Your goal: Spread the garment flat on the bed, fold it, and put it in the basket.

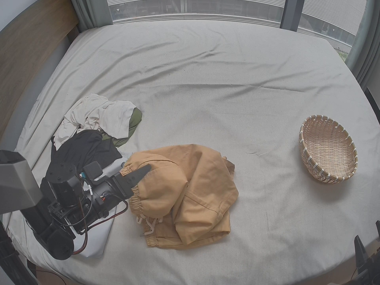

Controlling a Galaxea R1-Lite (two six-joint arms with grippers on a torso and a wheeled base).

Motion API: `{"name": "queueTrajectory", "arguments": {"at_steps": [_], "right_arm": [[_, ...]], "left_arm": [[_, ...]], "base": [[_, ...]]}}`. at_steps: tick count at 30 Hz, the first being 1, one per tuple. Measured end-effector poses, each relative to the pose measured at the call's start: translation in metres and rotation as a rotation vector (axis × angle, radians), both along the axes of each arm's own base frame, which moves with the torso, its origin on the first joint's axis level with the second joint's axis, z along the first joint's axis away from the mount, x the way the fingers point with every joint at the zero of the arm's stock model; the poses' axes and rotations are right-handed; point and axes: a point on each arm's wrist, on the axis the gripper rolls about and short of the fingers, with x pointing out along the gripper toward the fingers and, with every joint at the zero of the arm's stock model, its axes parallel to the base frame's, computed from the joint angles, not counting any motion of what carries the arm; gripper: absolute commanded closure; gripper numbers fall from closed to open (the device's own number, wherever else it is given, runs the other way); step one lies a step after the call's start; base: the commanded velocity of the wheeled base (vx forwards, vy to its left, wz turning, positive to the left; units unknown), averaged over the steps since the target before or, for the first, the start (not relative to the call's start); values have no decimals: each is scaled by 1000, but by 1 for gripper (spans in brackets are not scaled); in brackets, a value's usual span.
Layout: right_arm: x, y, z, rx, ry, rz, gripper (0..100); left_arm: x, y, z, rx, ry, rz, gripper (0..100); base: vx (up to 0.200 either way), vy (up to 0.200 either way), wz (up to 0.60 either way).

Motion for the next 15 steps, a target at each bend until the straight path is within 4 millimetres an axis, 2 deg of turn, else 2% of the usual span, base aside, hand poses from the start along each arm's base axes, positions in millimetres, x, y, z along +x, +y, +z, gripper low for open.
{"name": "queueTrajectory", "arguments": {"at_steps": [11,12,15], "right_arm": [[0,0,0,0,0,0,0],[0,0,0,0,0,0,0],[0,0,0,0,0,0,0]], "left_arm": [[13,-9,-3,-6,-15,4,0],[15,-9,-3,-7,-17,14,100],[18,-9,-3,-9,-22,33,100]], "base": [[0,0,0],[0,0,0],[0,0,0]]}}
